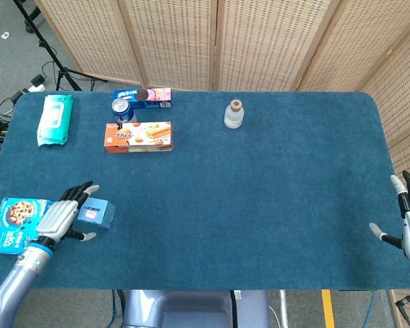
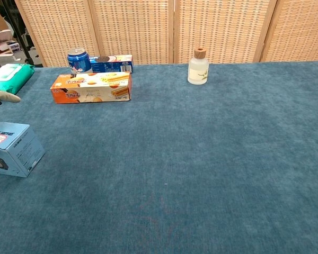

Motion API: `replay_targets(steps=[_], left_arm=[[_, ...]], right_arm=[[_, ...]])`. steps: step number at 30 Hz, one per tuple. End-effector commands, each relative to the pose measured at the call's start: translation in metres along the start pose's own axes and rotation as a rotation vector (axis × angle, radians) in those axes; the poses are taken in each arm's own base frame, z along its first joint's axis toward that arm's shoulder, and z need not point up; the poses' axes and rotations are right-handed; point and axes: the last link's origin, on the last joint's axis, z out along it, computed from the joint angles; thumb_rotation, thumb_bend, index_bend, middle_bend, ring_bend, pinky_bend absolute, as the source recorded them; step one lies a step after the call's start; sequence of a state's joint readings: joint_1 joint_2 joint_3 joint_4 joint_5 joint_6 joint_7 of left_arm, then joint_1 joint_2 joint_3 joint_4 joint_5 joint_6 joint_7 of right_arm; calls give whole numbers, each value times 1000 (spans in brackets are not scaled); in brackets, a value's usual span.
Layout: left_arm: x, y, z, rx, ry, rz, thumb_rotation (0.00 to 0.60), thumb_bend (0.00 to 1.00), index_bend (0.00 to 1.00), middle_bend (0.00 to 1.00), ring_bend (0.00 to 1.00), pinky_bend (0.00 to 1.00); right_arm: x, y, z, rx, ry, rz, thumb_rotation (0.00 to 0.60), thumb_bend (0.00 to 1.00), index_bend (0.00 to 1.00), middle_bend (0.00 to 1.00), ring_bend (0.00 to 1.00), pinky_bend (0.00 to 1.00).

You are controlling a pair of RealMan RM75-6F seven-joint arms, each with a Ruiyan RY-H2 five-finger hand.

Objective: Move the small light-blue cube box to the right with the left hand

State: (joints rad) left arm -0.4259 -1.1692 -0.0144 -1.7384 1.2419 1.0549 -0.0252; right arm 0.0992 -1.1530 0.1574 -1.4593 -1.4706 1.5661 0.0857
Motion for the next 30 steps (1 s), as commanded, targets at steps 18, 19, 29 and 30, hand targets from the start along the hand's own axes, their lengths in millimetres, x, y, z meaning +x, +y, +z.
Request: replay_targets(steps=[18, 19, 29, 30], left_arm=[[-13, -18, 28, 6, 82, 10, 600, 141, 550, 427, 356, 376], [-12, -18, 28, 6, 82, 6, 600, 145, 562, 434, 363, 377], [28, -13, 11, -32, -26, -139, 600, 176, 587, 451, 378, 376], [34, -13, 11, -34, -71, -151, 600, 183, 587, 451, 378, 376]], right_arm=[[-2, 1, 2, -6, -8, 0, 600, 0, 0, 0, 0, 0], [-2, 1, 2, -6, -9, 0, 600, 0, 0, 0, 0, 0], [-2, 1, 2, -6, -10, 3, 600, 0, 0, 0, 0, 0], [-2, 1, 2, -5, -10, 4, 600, 0, 0, 0, 0, 0]])
